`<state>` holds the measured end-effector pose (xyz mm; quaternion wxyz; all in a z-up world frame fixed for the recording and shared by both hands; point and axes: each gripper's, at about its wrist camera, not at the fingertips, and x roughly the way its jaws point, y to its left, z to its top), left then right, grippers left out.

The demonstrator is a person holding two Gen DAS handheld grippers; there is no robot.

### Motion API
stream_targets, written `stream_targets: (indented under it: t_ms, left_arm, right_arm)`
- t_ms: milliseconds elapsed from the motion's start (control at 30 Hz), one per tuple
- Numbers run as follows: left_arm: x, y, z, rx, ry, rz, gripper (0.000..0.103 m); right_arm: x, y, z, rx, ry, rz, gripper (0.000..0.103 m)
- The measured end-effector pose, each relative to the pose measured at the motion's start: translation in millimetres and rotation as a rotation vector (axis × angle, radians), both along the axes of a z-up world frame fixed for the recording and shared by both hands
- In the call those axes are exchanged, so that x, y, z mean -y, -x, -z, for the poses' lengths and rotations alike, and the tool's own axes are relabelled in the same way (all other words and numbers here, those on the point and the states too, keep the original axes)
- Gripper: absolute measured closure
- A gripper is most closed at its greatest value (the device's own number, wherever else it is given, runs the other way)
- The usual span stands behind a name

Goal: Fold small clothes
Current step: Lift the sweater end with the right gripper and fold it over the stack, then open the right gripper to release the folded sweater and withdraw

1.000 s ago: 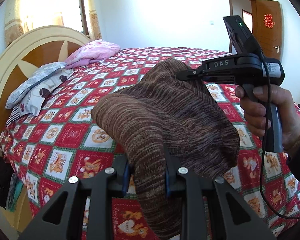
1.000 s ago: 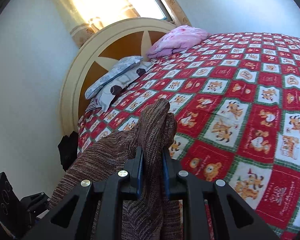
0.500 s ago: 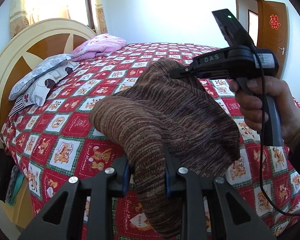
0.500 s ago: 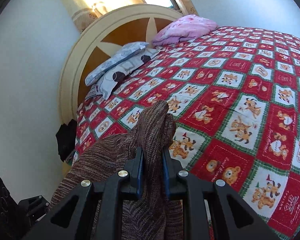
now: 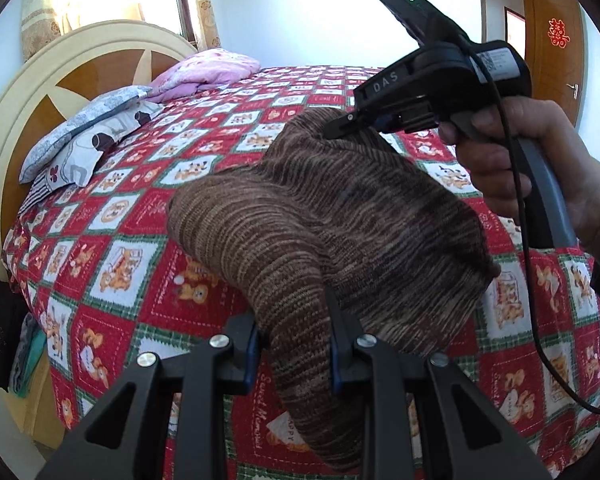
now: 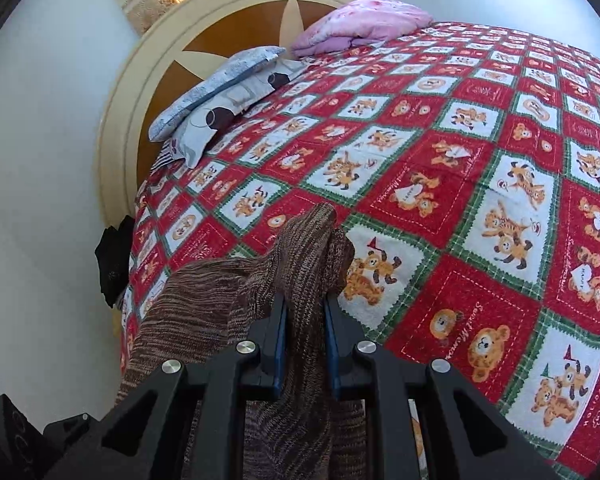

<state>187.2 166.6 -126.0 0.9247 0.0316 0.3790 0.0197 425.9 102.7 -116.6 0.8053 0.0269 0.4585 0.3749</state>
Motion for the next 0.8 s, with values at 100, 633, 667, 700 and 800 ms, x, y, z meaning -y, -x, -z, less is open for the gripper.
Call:
stream_targets:
  t_ms: [100,633,667,700,800]
  left_arm:
    - [-1,1,6,-0.005,0.007,0.000,0.075]
    - [1,15,18,0.069,-0.031,-0.029,0.064]
    - [-1,18,14,0.078,-0.023,-0.030,0.062]
    - [-3,21,9,0.094,-0.018,-0.031,0.056]
    - [-5,34,-11,0.226,-0.076,-0.077,0.040]
  right_arm:
    - [-2,-2,5,-0.009,0.007,0.003,0.086]
    - [41,3,29,-0.070,0.009,0.054,0.073]
    - [49,11,25,-0.072,-0.008,0.047,0.067]
    - [58,22,21,-0.071,-0.028,0.037,0.063]
    - [79,60,13,-0.071,-0.067,-0.007,0.063]
